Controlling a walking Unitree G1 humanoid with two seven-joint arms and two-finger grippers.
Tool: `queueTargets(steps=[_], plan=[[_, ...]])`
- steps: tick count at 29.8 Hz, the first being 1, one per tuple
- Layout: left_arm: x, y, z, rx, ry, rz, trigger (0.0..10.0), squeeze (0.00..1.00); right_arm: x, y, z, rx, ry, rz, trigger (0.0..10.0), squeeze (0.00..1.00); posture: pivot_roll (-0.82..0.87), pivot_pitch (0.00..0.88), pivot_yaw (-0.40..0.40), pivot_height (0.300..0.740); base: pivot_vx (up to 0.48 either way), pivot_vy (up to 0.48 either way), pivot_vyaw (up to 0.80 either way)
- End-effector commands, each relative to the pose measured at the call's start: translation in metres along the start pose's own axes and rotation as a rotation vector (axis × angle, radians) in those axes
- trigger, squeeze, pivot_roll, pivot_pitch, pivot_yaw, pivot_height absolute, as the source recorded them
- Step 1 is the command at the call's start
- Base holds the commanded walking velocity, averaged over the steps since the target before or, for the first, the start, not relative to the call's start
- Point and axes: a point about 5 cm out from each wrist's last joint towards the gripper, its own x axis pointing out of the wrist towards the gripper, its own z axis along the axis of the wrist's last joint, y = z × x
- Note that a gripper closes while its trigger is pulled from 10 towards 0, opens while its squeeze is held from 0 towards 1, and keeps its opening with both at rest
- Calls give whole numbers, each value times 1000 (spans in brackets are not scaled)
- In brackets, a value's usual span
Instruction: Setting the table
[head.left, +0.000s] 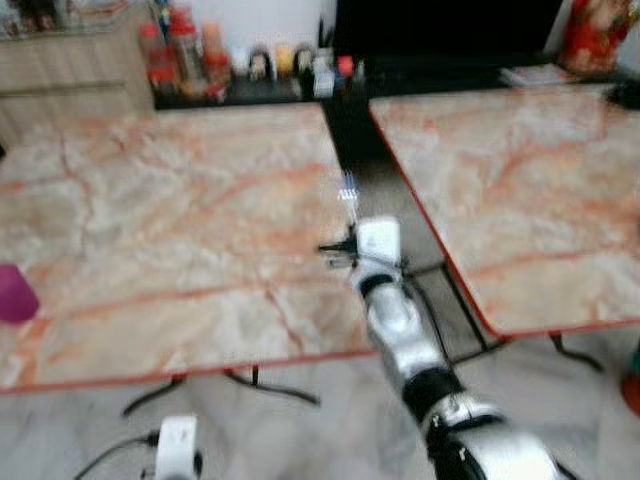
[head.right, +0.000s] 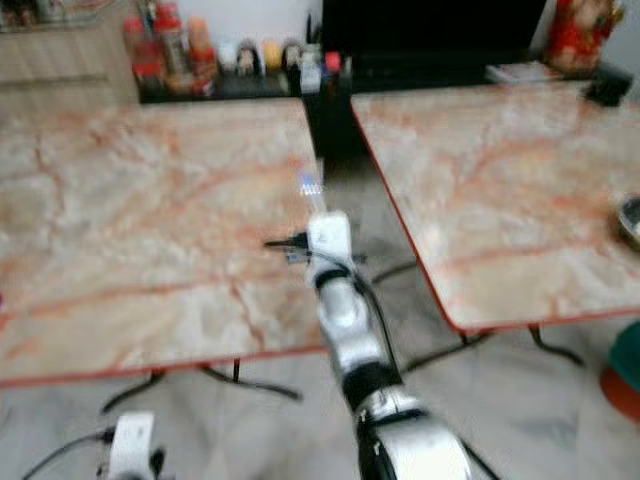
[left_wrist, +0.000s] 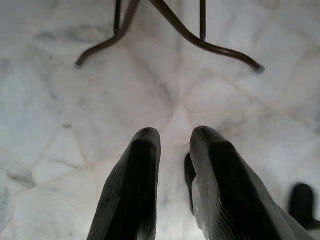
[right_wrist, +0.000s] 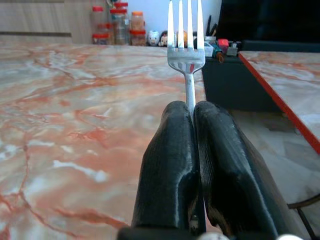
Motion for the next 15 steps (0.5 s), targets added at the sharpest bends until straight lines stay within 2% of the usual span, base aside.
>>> queueTargets(steps=[1,4,15], plan=[[-1,-5,-6,12,25,-9,10000,0,1,-11,2,-12,0,-34,10000,0,7,0,29,728,0,-341,0],[-1,-4,-4,10,23,-4,10000,0,1,-12,2,-48,-10,-31,10000,0,7,0,32,728,0,-342,0],[-1,-2,-5,9,26,0,10000,0,2,-16,5,-40,-20,-63,10000,0,-5,0,44,728,0,-341,0]])
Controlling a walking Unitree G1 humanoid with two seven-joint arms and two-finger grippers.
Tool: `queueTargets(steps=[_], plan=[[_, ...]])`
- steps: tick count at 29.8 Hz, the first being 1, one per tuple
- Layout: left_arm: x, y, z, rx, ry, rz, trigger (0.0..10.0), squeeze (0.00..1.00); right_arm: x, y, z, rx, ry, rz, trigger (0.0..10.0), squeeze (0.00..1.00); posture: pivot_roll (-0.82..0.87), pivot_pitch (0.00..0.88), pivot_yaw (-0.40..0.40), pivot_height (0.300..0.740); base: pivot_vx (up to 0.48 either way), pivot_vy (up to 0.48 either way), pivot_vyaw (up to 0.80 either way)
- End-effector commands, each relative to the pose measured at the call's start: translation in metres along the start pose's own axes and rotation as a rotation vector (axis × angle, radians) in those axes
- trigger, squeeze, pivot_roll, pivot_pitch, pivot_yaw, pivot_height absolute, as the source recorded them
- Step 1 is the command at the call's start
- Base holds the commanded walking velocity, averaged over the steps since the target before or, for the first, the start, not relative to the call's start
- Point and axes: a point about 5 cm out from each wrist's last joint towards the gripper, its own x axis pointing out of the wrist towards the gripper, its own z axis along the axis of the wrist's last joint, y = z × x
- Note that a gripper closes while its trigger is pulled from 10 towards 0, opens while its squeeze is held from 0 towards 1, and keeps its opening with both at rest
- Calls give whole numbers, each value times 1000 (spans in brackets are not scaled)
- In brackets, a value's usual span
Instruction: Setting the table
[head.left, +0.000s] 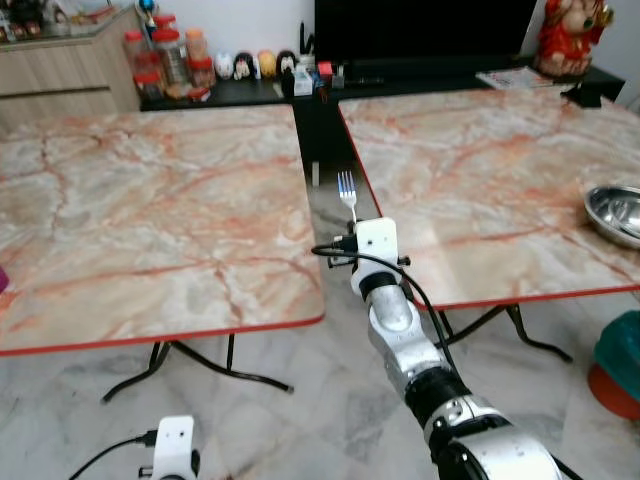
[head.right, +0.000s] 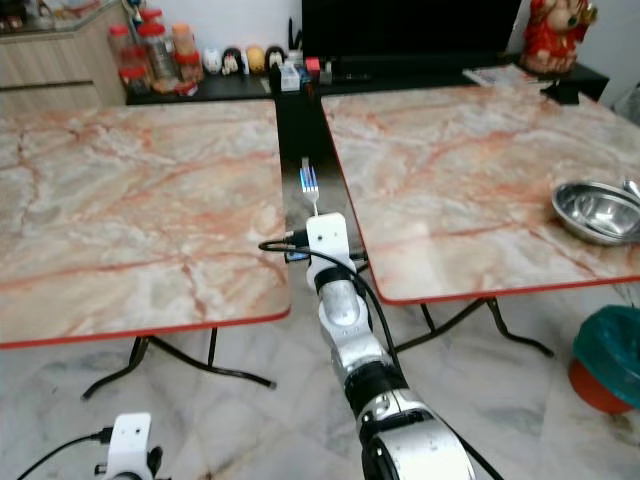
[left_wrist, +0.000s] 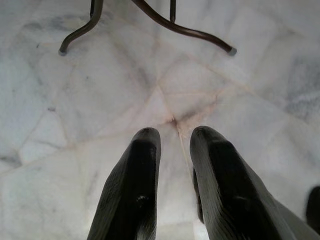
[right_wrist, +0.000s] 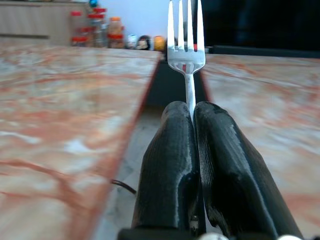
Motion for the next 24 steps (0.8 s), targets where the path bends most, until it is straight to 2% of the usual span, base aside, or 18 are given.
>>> queueTargets(steps=[1,17,24], plan=[[-1,-5,-3,9,19,-11,10000,0,1,-10,1,-2,0,-34,10000,0,-7,0,47,728,0,-334,0],[0,-5,-2,13,13,-14,10000,0,-1,-12,-2,-12,12,-46,10000,0,-5,0,48,728,0,-337,0],[-1,-7,-4,18,18,-24,10000,0,-3,-10,-3,-12,9,-40,10000,0,-6,0,45,728,174,-332,0]])
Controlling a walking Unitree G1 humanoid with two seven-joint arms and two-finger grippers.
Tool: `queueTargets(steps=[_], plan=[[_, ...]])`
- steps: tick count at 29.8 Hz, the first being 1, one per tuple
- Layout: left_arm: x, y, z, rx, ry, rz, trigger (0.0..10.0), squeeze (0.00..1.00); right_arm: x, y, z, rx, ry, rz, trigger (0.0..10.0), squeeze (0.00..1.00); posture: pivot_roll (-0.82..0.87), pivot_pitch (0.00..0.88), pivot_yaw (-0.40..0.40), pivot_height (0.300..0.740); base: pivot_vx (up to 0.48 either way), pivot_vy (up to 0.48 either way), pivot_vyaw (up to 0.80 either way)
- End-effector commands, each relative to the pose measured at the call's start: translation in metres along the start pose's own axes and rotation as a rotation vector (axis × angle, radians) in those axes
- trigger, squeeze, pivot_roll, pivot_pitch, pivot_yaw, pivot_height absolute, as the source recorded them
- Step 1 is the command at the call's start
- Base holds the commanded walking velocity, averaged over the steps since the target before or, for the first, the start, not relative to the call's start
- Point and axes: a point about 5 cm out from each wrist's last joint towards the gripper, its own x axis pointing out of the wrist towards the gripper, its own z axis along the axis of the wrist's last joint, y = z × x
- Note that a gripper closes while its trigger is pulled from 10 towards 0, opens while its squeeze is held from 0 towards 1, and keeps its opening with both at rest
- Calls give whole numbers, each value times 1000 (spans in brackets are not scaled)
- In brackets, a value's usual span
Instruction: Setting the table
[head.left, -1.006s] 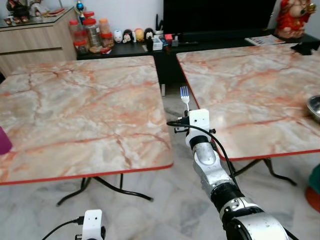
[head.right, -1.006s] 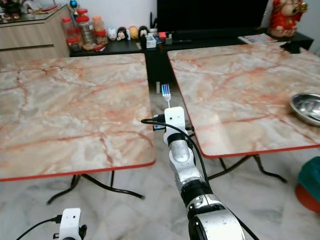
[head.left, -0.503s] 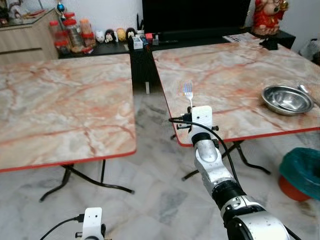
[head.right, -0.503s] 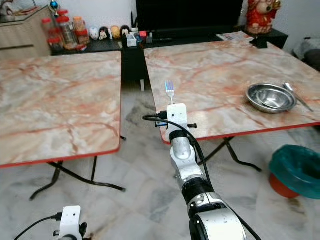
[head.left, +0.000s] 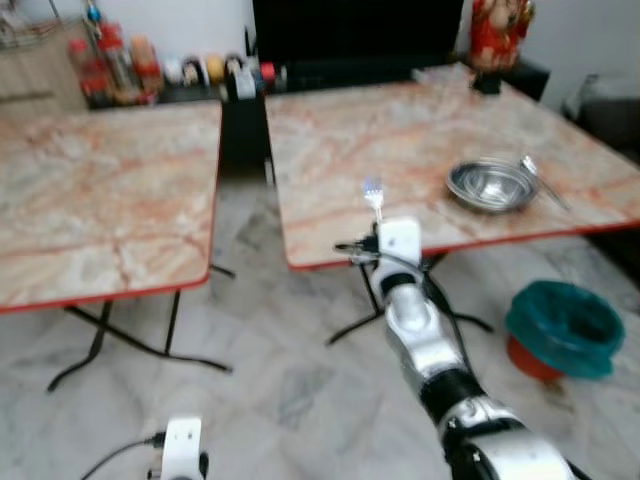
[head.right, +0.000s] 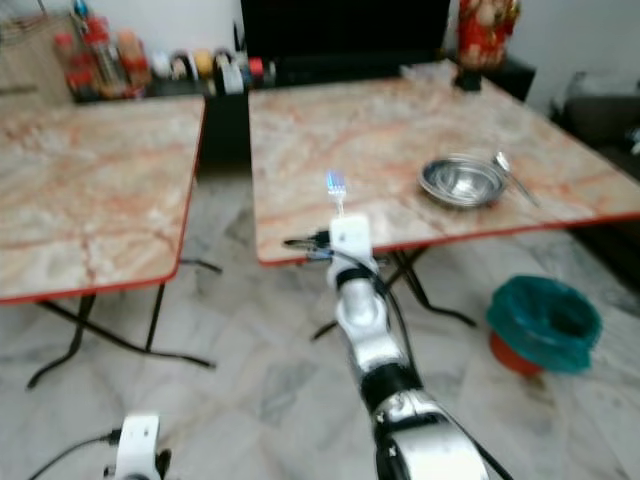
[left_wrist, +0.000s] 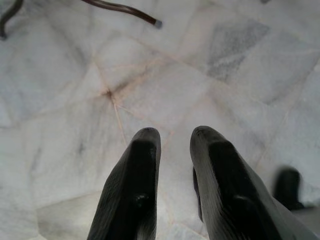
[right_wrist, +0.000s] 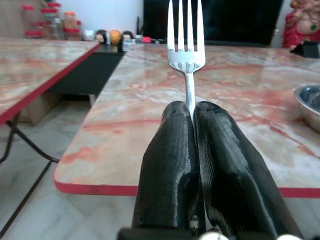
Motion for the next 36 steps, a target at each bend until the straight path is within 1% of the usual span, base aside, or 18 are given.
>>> queueTargets(steps=[1,6,9,10,11,12,13,15,17,18,20,22,24,26,27,30,32,36], plan=[[1,-3,2,20,0,-13,10000,0,2,-6,5,-7,-23,-11,10000,0,-6,0,45,728,244,-322,0],[0,-4,0,16,7,-23,10000,0,-3,-5,-6,-21,14,7,10000,0,0,0,38,728,96,-215,0],[0,-5,-2,9,17,-31,10000,0,-16,-4,-30,-11,104,33,10000,0,5,0,34,728,0,0,0],[0,-6,-3,19,23,-37,10000,0,-25,-4,-45,-30,159,65,10000,0,9,0,31,728,0,0,0],[0,-6,-3,23,23,-37,10000,0,-27,-3,-49,-40,174,78,10000,0,9,0,31,728,0,0,0],[-1,-5,-4,16,24,-37,10000,0,-33,-5,-60,-36,220,79,10000,0,8,0,31,728,0,0,0],[-1,-5,-5,7,27,-37,10000,0,-43,-8,-75,-18,289,78,10000,0,13,0,30,728,0,0,0],[-1,-5,-6,10,30,-39,10000,0,-48,-9,-82,-4,329,83,10000,0,13,0,30,728,0,0,0],[-1,-5,-6,10,30,-39,10000,0,-48,-9,-82,-4,329,83,10000,0,13,0,30,728,0,0,0],[-2,-5,-7,9,32,-42,10000,0,-57,-14,-95,-24,387,80,10000,0,16,0,28,728,0,0,0],[-2,-5,-8,8,35,-47,10000,0,-72,-21,-113,-51,470,75,10000,0,16,0,28,728,0,0,0],[-2,-6,-7,13,33,-70,10000,0,-88,-30,-131,-100,576,65,10000,0,16,0,29,728,0,0,0],[-2,-7,-7,16,31,-73,10000,0,-93,-32,-136,-62,614,62,10000,0,18,0,32,728,0,0,0],[-1,-7,-6,11,27,-73,10000,0,-101,-33,-144,-51,668,62,10000,0,17,0,31,728,0,0,0],[-1,-7,-4,9,23,-75,10000,0,-111,-34,-152,-6,734,57,10000,0,18,0,31,728,0,0,0],[0,-7,-2,10,20,-74,10000,0,-122,-36,-161,21,805,35,10000,0,18,0,30,728,0,0,0],[0,-5,-1,8,19,-62,10000,0,-129,-36,-166,45,833,36,10000,0,17,0,32,728,0,0,0],[0,-6,-3,7,34,-62,10000,0,-139,-37,-173,29,881,34,10000,0,22,0,30,728,311,0,0]])
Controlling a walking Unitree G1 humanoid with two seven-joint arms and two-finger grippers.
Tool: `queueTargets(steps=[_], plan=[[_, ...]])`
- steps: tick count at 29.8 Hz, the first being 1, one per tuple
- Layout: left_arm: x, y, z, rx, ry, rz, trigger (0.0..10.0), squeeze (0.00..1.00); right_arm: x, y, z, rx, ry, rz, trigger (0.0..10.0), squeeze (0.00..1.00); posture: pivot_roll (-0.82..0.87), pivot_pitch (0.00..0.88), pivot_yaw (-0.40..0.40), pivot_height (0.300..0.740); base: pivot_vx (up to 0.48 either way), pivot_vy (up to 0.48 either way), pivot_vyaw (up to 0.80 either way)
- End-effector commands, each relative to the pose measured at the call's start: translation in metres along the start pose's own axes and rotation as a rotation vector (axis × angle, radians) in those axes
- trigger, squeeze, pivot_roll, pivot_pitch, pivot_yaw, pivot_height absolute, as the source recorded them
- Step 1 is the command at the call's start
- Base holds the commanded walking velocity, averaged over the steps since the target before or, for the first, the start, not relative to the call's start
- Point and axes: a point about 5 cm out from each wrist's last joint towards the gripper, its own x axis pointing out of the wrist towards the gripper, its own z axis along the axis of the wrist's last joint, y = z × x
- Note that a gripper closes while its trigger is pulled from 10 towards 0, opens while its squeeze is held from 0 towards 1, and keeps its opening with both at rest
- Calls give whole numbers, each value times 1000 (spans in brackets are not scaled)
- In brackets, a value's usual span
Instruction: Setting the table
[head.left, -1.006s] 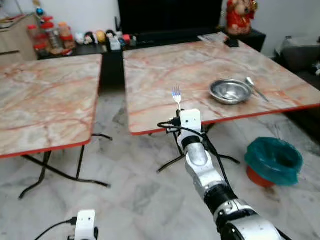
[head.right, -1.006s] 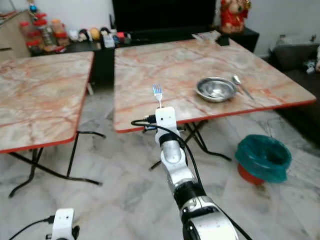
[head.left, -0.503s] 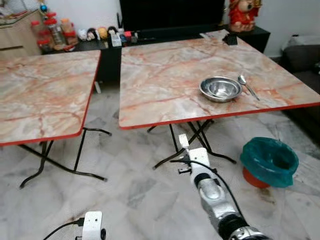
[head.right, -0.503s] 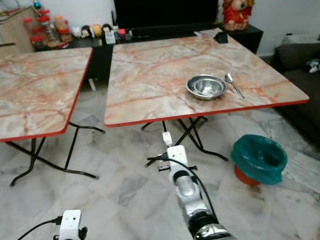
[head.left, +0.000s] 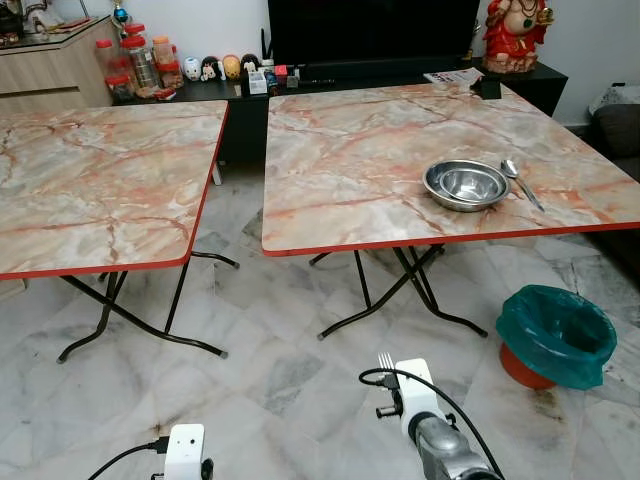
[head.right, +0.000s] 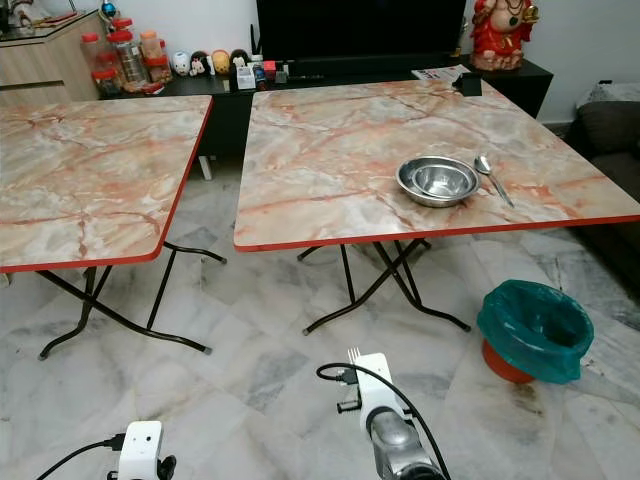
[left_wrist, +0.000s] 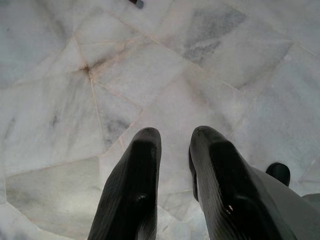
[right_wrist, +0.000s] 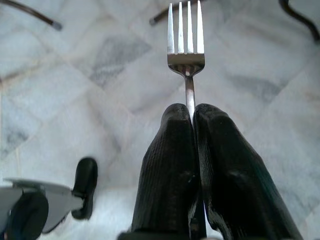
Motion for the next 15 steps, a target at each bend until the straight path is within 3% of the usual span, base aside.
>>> queueTargets(steps=[1,4,6,15], plan=[[0,2,0,8,15,6,10000,0,-1,-1,-5,-15,19,-3,10000,0,22,0,29,728,315,0,0],[0,1,-1,2,18,7,10000,0,-2,-2,-11,-52,35,-11,10000,0,28,0,27,728,314,0,800],[0,1,-2,-3,20,9,10000,0,-2,-3,-12,-19,33,-14,10000,0,25,0,27,728,315,0,800],[-1,1,-4,0,32,9,10000,0,-2,-8,-12,62,28,-15,10000,0,19,0,33,728,329,0,0]])
